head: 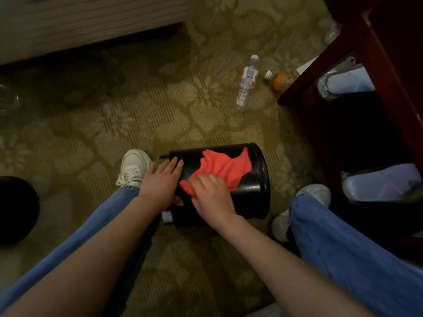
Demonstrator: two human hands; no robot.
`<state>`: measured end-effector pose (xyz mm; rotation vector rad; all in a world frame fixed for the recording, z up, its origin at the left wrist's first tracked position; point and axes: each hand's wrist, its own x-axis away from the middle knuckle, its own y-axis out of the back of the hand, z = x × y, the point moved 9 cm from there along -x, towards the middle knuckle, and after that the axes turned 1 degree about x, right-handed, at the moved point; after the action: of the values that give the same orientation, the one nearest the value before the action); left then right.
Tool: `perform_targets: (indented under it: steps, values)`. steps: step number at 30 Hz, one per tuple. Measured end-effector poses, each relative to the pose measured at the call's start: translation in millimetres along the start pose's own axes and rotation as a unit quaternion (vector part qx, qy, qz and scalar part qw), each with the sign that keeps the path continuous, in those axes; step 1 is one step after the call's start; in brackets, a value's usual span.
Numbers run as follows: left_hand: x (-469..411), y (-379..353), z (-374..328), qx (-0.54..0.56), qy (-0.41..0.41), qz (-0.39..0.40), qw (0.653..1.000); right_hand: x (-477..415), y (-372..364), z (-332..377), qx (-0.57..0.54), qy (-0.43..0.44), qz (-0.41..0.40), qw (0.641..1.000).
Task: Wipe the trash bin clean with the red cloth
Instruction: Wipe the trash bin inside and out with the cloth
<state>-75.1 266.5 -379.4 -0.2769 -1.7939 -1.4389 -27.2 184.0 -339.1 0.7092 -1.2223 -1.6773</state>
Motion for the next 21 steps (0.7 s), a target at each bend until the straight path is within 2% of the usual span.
perform_targets:
  steps: [3, 5, 6, 9, 11, 14, 18, 21]
  values:
    - [1.1, -3.8, 1.7, 0.021, 0.004, 0.007, 1.000, 0.6, 4.4, -0.1, 0.046, 0.063, -0.005, 0.997]
    - [2.8, -4.8, 0.2, 0.025, 0.004, 0.005, 1.000, 6.1, 11.1, -28.0, 0.088, 0.079, 0.001, 0.993]
    - [3.8, -4.8, -1.2, 0.028, 0.001, 0.003, 1.000, 8.2, 17.0, -51.7, 0.099, 0.054, 0.002, 0.994]
    - [5.3, -3.9, -2.3, 0.028, -0.003, 0.001, 1.000, 12.7, 35.2, -127.2, 0.120, -0.110, 0.018, 0.987]
    - [5.6, -3.5, -2.2, 0.024, -0.001, -0.002, 1.000, 10.9, 39.7, -142.2, 0.127, -0.173, 0.023, 0.976]
    - [6.2, -2.4, -4.1, 0.009, -0.001, -0.003, 1.000, -1.0, 34.6, -112.8, 0.120, -0.168, -0.001, 0.979]
    - [7.2, -3.3, -4.2, -0.006, 0.005, -0.002, 1.000, -9.8, 0.4, -26.0, 0.036, -0.062, 0.033, 0.997]
    - [8.7, -4.1, -4.9, -0.012, 0.007, -0.009, 1.000, -11.8, -7.4, -8.7, -0.020, -0.036, 0.058, 0.997]
